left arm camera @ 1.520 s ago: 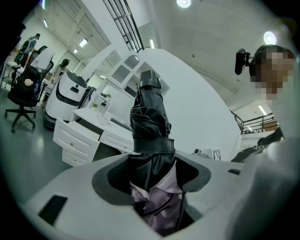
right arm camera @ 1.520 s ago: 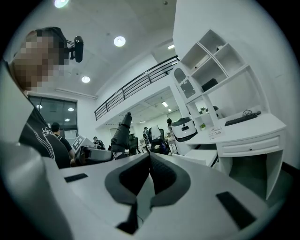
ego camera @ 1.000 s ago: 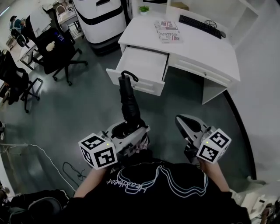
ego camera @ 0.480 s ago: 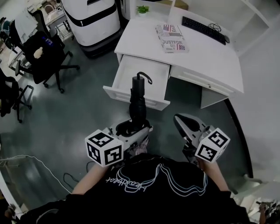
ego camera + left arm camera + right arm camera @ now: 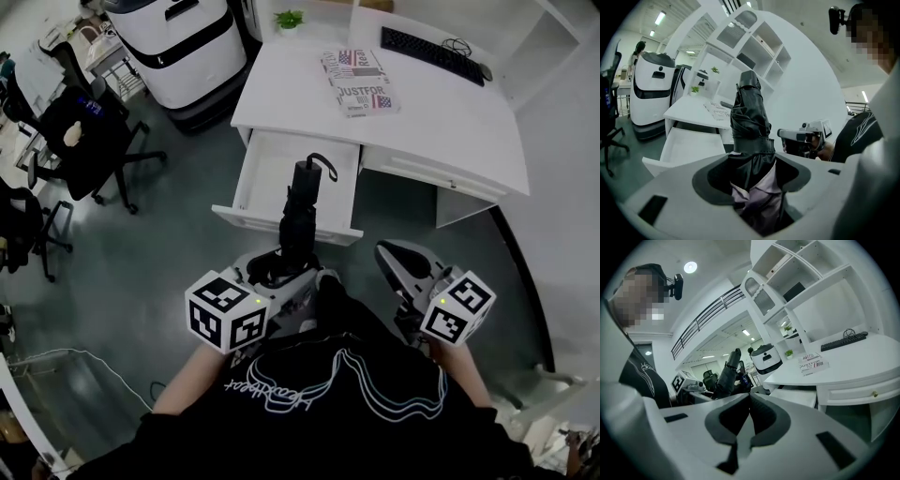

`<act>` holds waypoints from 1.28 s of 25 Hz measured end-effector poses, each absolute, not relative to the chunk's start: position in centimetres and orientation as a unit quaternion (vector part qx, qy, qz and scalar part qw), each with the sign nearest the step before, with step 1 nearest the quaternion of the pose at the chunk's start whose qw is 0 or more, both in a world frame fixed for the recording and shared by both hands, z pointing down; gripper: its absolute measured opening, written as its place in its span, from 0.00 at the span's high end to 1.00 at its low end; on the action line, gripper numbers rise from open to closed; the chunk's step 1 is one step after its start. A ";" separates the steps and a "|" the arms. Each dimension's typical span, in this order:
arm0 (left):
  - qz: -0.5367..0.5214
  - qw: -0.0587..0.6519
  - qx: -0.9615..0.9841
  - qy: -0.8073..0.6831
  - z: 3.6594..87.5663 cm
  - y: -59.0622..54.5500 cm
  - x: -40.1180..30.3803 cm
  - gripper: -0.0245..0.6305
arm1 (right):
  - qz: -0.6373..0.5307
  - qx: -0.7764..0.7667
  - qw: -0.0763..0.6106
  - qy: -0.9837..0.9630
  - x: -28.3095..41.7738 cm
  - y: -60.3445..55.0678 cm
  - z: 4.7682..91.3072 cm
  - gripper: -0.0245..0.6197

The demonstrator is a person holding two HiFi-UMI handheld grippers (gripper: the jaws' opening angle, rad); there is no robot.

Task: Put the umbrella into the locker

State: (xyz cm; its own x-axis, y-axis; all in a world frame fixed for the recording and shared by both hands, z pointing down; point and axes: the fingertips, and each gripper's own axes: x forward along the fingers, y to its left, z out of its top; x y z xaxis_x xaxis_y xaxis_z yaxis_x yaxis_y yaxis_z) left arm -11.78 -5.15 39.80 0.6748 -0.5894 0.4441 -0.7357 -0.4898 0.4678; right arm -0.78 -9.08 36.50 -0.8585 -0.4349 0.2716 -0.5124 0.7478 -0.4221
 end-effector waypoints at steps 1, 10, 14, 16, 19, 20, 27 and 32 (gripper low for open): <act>0.122 0.323 0.856 -0.384 40.0 -5.7 -11.7 0.59 | 0.249 0.254 0.078 -0.931 -0.7 -9.9 36.6 0.96; 0.176 0.346 0.840 -0.380 42.0 -12.2 -11.9 0.59 | 0.265 0.237 0.084 -0.931 -0.9 -17.8 36.9 0.96; 0.203 0.333 0.837 -0.384 43.0 -15.7 -11.9 0.59 | 0.264 0.223 0.092 -0.934 -0.6 -20.9 37.7 0.96; 0.226 0.329 0.835 -0.379 44.1 -17.1 -11.9 0.59 | 0.271 0.220 0.091 -0.932 -0.4 -22.5 38.2 0.96; 0.266 0.312 0.834 -0.370 45.6 -18.9 -11.8 0.59 | 0.280 0.216 0.089 -0.931 -0.1 -24.7 38.7 0.96; 0.280 0.303 0.833 -0.368 46.0 -19.4 -11.8 0.59 | 0.282 0.214 0.088 -0.931 0.0 -25.3 38.8 0.96; 0.379 0.255 0.826 -0.331 49.0 -21.7 -12.5 0.59 | 0.273 0.200 0.107 -0.935 0.8 -28.1 39.2 0.96; 0.447 0.214 0.811 -0.312 51.3 -22.6 -14.0 0.59 | 0.278 0.201 0.118 -0.932 0.7 -28.1 40.3 0.96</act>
State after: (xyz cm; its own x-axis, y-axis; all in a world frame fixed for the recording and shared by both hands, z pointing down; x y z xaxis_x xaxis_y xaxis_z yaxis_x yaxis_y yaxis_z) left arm -14.04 -22.57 51.32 0.4059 -0.3147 0.8580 -0.6968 -0.7141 0.0677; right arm 0.69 -28.15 40.29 -0.8915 -0.3084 0.3319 -0.4399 0.7644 -0.4713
